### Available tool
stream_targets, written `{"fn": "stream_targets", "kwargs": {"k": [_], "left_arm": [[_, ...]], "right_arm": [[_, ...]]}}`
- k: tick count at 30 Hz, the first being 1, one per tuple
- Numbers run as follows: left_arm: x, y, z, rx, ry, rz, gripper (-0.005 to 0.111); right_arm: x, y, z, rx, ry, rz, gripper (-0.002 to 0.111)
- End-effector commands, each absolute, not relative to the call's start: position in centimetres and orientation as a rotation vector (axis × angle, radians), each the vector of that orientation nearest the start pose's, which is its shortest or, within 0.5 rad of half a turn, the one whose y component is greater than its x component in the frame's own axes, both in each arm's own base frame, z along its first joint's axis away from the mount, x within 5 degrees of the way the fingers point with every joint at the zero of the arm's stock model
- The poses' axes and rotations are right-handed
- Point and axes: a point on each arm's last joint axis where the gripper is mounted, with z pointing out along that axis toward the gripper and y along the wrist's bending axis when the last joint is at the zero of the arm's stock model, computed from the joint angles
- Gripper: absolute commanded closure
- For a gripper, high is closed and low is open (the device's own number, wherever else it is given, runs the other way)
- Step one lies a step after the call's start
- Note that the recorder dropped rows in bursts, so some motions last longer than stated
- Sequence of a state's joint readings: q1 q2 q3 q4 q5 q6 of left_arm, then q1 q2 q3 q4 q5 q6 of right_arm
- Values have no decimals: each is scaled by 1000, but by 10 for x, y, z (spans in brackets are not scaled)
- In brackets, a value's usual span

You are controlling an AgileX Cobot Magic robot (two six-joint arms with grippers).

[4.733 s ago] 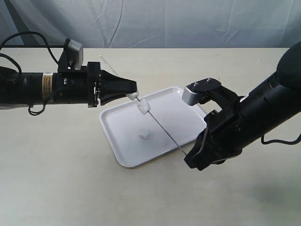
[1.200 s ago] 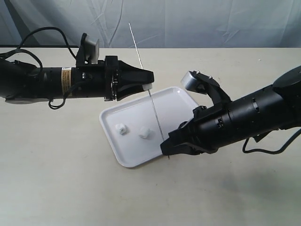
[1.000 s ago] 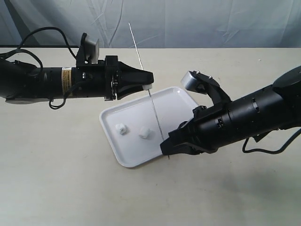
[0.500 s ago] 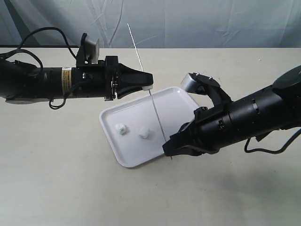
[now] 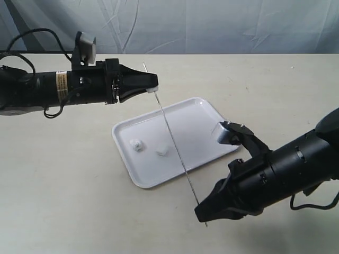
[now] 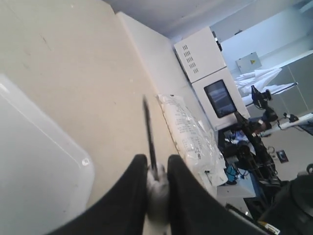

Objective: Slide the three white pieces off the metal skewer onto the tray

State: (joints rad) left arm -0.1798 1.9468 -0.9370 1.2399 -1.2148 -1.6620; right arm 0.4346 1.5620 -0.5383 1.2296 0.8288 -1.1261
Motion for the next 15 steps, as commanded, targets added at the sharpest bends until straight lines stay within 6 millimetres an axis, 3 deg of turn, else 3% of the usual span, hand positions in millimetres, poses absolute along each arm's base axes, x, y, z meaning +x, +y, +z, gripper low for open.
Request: {"fn": "stream_targets", "kwargs": {"k": [1, 4, 7, 12, 15], "left_arm": [[346, -115, 186, 98, 1885, -1615, 94], [351, -95, 185, 53, 1878, -1575, 94], [350, -88, 181, 94, 1931, -1536, 94], [339, -104, 153, 316, 2211, -1309, 94], [333, -122, 140, 387, 2280, -1278, 94]], "right_arm": [[159, 143, 145, -871, 2730, 1192, 109], [156, 142, 143, -867, 2744, 1194, 109], [157, 141, 142, -860, 2745, 1174, 109], [172, 143, 146, -763, 2738, 1085, 109], [186, 147, 153, -676, 2722, 1042, 109]]}}
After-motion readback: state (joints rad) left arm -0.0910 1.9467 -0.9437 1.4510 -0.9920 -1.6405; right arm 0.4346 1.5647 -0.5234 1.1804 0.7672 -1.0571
